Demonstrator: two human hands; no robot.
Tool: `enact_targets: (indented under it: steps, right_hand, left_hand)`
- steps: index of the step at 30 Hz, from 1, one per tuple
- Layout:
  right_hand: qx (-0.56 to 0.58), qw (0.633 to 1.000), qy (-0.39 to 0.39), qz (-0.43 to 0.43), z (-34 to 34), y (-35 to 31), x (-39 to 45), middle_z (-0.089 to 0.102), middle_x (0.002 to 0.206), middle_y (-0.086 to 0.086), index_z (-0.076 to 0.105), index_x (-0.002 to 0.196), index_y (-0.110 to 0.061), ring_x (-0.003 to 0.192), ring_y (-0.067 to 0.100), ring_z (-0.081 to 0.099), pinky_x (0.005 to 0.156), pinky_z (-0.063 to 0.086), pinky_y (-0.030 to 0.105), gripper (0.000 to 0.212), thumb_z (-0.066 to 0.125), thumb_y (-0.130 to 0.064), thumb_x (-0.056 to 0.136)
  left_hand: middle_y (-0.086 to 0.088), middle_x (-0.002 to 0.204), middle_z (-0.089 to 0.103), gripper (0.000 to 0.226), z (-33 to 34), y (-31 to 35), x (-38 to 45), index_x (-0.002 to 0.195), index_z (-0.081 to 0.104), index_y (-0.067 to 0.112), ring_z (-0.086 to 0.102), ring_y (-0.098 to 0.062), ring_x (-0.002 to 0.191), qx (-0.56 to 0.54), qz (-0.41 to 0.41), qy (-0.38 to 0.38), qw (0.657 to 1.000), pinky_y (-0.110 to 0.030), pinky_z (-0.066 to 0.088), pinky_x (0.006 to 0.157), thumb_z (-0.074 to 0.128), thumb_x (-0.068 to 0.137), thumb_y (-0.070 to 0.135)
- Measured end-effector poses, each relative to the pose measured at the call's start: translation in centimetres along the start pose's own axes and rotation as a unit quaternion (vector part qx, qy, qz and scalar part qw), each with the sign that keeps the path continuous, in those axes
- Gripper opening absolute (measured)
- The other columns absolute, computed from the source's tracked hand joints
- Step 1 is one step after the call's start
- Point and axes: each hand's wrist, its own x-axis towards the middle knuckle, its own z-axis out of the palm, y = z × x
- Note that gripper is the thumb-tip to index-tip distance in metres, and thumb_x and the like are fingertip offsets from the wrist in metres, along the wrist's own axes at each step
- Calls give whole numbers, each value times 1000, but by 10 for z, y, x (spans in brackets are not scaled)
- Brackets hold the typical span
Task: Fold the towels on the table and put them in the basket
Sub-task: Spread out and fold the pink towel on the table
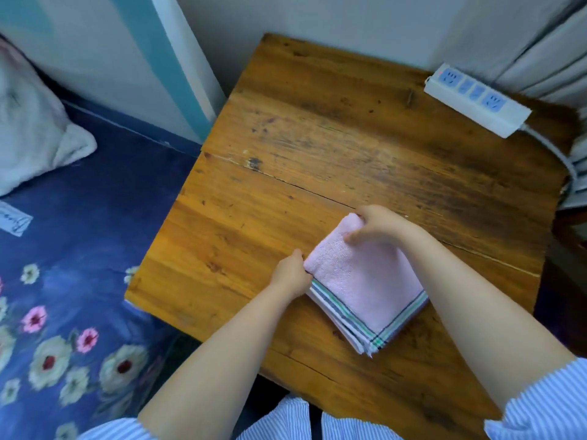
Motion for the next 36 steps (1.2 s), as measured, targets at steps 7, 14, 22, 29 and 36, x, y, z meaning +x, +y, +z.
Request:
enact_targets:
  steps: [7, 14, 22, 29, 36]
  right_hand:
    - [30, 994, 3, -101, 2, -55, -32, 42, 65, -6, 43, 62, -22, 65, 12, 40, 54, 29, 23, 32, 73, -14, 72]
    - [-95, 955, -70, -272, 61, -207, -80, 48, 81, 4, 56, 89, 2, 78, 18, 43, 63, 37, 33, 46, 54, -22, 49]
    - [-130, 878, 18, -459, 201, -378, -169, 48, 85, 3, 59, 92, 3, 78, 17, 45, 60, 29, 23, 40, 65, -19, 59]
    - [-135, 820, -43, -555, 344, -509, -265, 55, 80, -1, 58, 93, -7, 79, 16, 51, 58, 36, 10, 32, 73, -11, 64]
    - [-175, 770, -69, -610, 426, -593, -332, 63, 108, 13, 55, 113, -3, 88, 17, 50, 66, 29, 22, 42, 70, -7, 74]
  left_hand:
    - [-17, 108, 59, 21, -48, -62, -43, 105, 58, -2, 52, -29, 107, -24, 126, 50, 990, -30, 33, 77, 49, 90, 9]
    - [-1, 88, 59, 15, -114, -194, -144, 93, 58, 7, 51, -23, 92, -34, 124, 214, 968, -23, 30, 64, 46, 86, 2]
    - [-11, 102, 65, 38, -136, -378, -307, 102, 62, 5, 56, -29, 102, -73, -1, 403, 912, -36, 44, 80, 38, 78, 24]
    - [-12, 91, 63, 18, -113, -523, -464, 98, 65, -5, 56, -24, 85, -205, -104, 555, 799, -20, 28, 64, 56, 82, -8]
    - [-1, 79, 51, 15, -107, -600, -554, 93, 65, -3, 48, -17, 71, -209, -179, 613, 740, -22, 31, 60, 57, 81, -6]
